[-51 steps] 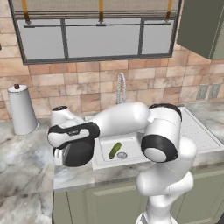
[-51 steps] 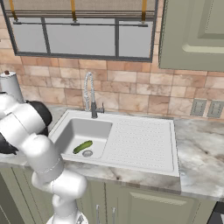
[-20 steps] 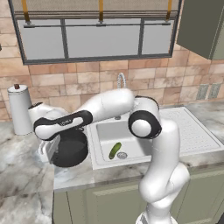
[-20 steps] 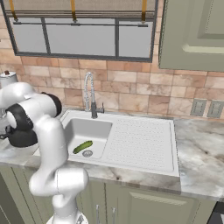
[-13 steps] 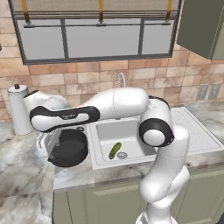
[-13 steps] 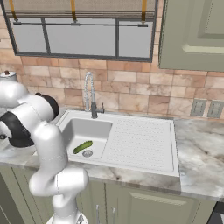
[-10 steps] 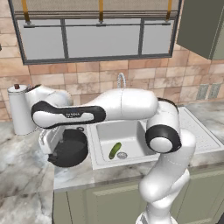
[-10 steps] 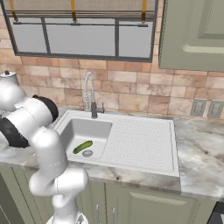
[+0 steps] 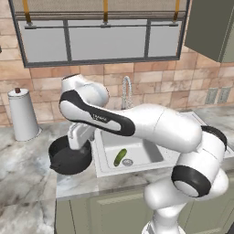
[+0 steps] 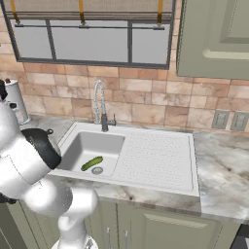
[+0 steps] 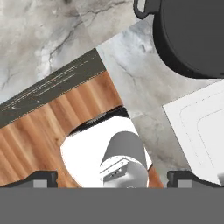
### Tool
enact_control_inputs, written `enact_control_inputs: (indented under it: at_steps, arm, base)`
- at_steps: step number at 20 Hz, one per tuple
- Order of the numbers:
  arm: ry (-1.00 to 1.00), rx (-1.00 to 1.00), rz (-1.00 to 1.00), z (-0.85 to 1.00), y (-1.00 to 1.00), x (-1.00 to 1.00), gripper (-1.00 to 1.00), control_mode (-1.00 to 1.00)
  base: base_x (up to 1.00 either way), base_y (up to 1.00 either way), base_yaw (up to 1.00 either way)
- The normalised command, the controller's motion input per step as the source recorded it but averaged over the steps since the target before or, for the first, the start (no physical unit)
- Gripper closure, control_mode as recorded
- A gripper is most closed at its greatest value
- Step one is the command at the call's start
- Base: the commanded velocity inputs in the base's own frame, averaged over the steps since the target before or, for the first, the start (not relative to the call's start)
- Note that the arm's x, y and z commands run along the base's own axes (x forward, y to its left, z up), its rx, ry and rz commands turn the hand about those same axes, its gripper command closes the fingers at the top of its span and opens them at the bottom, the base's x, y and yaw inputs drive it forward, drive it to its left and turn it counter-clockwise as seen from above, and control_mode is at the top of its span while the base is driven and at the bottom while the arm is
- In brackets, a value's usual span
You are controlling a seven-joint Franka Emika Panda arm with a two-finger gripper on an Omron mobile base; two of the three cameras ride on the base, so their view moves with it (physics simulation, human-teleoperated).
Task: Dump the cucumber from the pot into the sink. Then turn on the water and wash the cucumber. Then turn off the water and put the cucumber back in the pot.
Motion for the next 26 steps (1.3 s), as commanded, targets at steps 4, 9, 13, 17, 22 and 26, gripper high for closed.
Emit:
enact_control_inputs:
  at_steps: [4, 9, 13, 17, 22, 26]
  arm:
    - [0.00, 0.10, -0.17, 0.04, -1.00, -0.18, -1.00, -1.00]
    - [0.00, 0.10, -0.16, 0.00, -1.00, -0.06, -1.00, -1.00]
    - [0.00, 0.12, -0.16, 0.01, -1.00, 0.00, -1.00, -1.00]
    - [0.00, 0.14, -0.12, 0.05, -1.00, 0.04, -1.00, -1.00]
    - [0.01, 0.14, -0.08, 0.03, -1.00, 0.26, -1.00, -1.00]
    - [0.01, 0.12, -0.09, 0.00, -0.85, 0.38, -1.00, -1.00]
  base:
    - [0.00, 0.00, 0.00]
    - [0.00, 0.00, 0.00]
    - [0.00, 0.00, 0.00]
    - [0.00, 0.00, 0.00]
    - [0.00, 0.00, 0.00]
    - [0.00, 0.00, 0.00]
